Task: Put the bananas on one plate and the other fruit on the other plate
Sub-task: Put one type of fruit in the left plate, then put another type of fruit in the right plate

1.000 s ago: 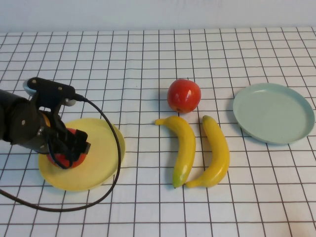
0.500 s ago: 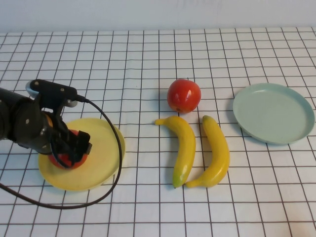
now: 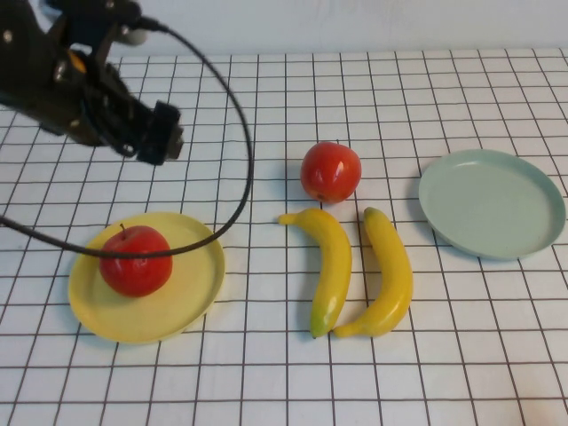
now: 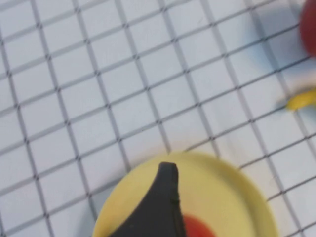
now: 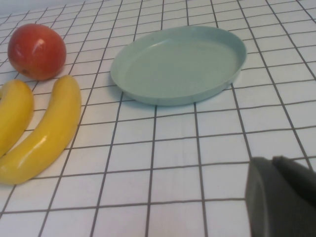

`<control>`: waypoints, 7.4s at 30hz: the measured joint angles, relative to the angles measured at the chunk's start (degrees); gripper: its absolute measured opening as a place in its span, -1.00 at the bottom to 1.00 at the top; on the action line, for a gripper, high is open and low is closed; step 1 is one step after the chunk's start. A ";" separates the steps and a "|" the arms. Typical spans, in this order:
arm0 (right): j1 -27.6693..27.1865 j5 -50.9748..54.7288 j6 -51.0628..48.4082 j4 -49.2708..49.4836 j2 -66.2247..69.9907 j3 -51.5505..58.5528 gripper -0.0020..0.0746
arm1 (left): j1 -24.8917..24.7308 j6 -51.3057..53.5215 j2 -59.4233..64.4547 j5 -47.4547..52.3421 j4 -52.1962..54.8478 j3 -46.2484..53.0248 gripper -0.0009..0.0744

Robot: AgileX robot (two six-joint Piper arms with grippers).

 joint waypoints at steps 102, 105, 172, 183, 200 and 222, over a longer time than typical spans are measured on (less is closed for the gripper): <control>0.00 0.19 0.00 0.00 0.00 0.08 -0.99 | 4.38 8.86 11.38 7.62 -7.47 -6.04 0.80; 0.00 0.19 0.00 0.00 0.00 0.08 -0.99 | 4.38 6.79 6.29 7.03 -4.68 -5.35 0.80; 0.00 0.19 0.00 0.00 0.00 0.08 -0.99 | 18.37 -1.97 -89.28 -31.60 -1.05 82.08 -0.98; 0.00 0.19 0.00 0.00 0.00 0.08 -0.99 | 18.37 -1.85 -89.28 -28.30 -1.69 82.06 -0.98; -0.16 0.19 0.00 0.00 0.00 0.08 -0.99 | 18.37 -1.85 -89.28 -28.30 -1.69 82.06 -0.98; -0.16 0.05 0.00 22.22 0.00 0.08 -0.99 | 18.37 -1.97 -89.28 -28.30 -1.69 82.06 -0.98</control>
